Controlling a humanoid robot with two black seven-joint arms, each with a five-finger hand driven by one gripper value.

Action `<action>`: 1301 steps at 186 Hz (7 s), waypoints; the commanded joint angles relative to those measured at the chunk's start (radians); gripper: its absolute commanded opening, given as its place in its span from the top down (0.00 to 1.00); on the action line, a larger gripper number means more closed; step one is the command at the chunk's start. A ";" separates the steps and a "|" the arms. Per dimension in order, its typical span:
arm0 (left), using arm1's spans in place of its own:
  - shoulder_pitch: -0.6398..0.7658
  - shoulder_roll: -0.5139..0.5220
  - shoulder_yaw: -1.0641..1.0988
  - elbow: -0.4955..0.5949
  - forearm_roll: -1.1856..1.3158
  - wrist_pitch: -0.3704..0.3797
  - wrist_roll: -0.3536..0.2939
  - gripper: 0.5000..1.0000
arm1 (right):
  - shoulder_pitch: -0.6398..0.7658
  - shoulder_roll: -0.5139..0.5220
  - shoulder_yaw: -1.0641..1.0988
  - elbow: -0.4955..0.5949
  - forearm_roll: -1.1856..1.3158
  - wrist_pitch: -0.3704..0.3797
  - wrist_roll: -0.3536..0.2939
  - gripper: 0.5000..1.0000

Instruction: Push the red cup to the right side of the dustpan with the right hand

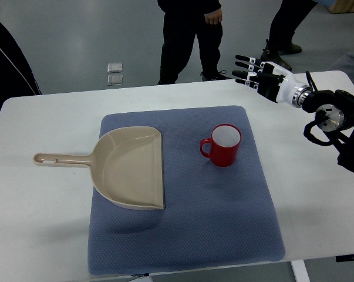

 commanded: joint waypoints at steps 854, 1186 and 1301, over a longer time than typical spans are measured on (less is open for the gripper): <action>-0.003 0.000 -0.003 0.001 0.000 0.002 0.000 0.00 | -0.400 0.099 -0.017 0.210 -0.667 -0.012 0.535 0.13; -0.003 0.000 -0.003 0.001 0.000 0.002 0.000 0.00 | -0.403 0.133 -0.006 0.342 -0.695 0.040 0.457 0.13; -0.003 0.000 -0.003 0.001 0.000 0.002 0.000 0.00 | -0.293 -0.025 0.165 0.259 -0.586 0.126 0.311 0.13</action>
